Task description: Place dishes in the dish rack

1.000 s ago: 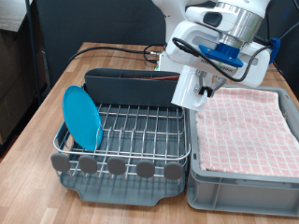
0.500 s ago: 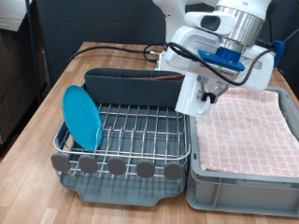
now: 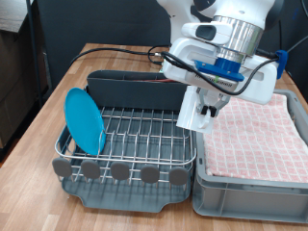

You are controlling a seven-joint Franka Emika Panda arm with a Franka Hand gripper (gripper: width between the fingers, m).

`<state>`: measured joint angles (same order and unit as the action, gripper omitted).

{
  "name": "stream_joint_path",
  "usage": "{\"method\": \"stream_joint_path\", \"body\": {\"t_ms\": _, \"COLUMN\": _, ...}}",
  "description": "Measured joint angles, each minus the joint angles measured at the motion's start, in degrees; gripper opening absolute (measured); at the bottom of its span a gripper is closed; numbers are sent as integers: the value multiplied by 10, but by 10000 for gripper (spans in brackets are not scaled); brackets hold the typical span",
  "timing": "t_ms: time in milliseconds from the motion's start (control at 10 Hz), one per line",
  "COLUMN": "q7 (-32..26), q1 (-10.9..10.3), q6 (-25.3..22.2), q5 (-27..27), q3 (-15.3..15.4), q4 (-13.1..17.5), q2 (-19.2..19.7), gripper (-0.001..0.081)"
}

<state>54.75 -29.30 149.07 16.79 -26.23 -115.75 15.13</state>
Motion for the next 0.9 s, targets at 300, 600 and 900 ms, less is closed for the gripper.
{"method": "stream_joint_path", "body": {"t_ms": 300, "q7": -36, "q1": 20, "q6": 5, "q5": -33, "q3": 7, "q4": 21, "q2": 16, "gripper": 70}}
{"method": "stream_joint_path", "body": {"t_ms": 600, "q7": -56, "q1": 34, "q6": 8, "q5": -57, "q3": 16, "q4": 41, "q2": 31, "gripper": 70}}
{"method": "stream_joint_path", "body": {"t_ms": 900, "q7": -61, "q1": 46, "q6": 26, "q5": -72, "q3": 21, "q4": 57, "q2": 57, "gripper": 70}}
